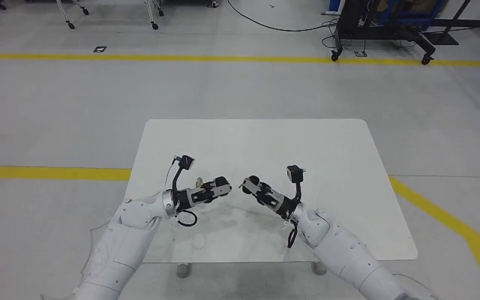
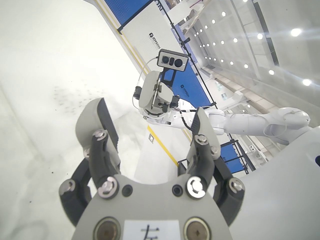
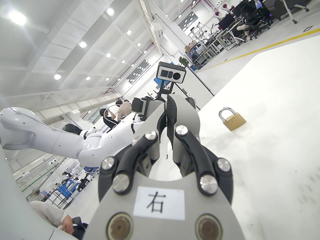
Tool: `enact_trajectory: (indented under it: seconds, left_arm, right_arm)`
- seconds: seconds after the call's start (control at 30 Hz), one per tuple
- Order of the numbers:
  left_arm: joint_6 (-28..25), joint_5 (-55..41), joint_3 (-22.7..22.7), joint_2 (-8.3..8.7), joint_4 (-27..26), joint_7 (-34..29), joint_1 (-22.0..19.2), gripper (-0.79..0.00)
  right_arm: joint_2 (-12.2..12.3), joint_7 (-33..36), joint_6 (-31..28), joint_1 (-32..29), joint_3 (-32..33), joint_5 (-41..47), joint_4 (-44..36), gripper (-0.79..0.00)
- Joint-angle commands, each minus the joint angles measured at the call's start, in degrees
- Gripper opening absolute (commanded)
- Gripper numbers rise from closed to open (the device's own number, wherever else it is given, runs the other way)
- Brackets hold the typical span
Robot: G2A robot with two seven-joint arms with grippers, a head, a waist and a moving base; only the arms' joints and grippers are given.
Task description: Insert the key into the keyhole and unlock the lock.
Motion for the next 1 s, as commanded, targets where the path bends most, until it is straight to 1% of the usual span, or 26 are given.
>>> enact_trajectory:
  seconds: [0.0,0.23,0.3,0.37,0.43,0.53,0.6,0.63,0.8,0.87,0.9,0.93,0.97]
  left_arm:
    - [-0.14,-0.59,0.62,0.03,0.16,-0.94,-0.28,-0.456]
    - [-0.51,-1.07,1.58,0.27,-0.08,-1.67,-0.54,-0.483]
    - [-0.46,-0.98,1.63,0.40,-0.18,-1.70,-0.51,-0.502]
    - [-0.45,-0.65,1.67,0.52,-0.36,-1.56,-0.45,-0.529]
    - [-0.42,-0.62,1.82,0.61,-0.62,-1.44,-0.32,-0.576]
    - [-0.41,-0.65,2.11,0.72,-0.96,-1.17,-0.11,-0.610]
    - [-0.26,-0.52,2.41,0.76,-1.05,-0.93,-0.05,-0.680]
    - [-0.16,-0.24,2.57,0.79,-1.09,-0.78,-0.07,-0.699]
    - [0.21,0.91,3.14,0.89,-1.22,0.46,-0.11,-0.674]
    - [0.29,1.09,3.27,0.95,-1.29,0.88,-0.08,-0.717]
    - [0.37,1.17,3.30,0.99,-1.28,1.08,-0.08,-0.763]
    - [0.38,1.20,3.34,1.02,-1.30,1.27,-0.08,-0.785]
    - [0.49,1.27,3.39,1.05,-1.26,1.44,-0.08,-0.785]
  right_arm:
    - [-0.26,1.00,0.21,0.30,-0.34,0.53,0.07,-0.785]
    - [-0.97,2.70,1.07,0.62,-0.53,1.37,0.50,-0.785]
    - [-1.08,2.90,1.02,0.48,-0.36,1.34,0.48,-0.785]
    - [-1.15,3.00,0.92,0.24,-0.12,1.18,0.43,-0.785]
    - [-1.22,3.07,0.83,-0.06,0.12,0.97,0.37,-0.785]
    - [-1.36,3.16,0.78,-0.49,0.35,0.55,0.28,-0.785]
    - [-1.49,3.24,0.87,-0.71,0.41,0.36,0.25,-0.785]
    - [-1.56,3.30,0.89,-0.77,0.44,0.33,0.22,-0.785]
    - [-1.87,4.14,0.48,-0.88,0.53,0.72,0.17,-0.785]
    - [-1.97,4.54,0.50,-0.84,0.61,0.89,0.22,-0.785]
    - [-2.02,4.70,0.49,-0.83,0.66,1.01,0.22,-0.785]
    - [-2.07,4.90,0.45,-0.83,0.69,1.11,0.26,-0.785]
    - [-2.12,5.09,0.46,-0.79,0.74,1.22,0.30,-0.785]
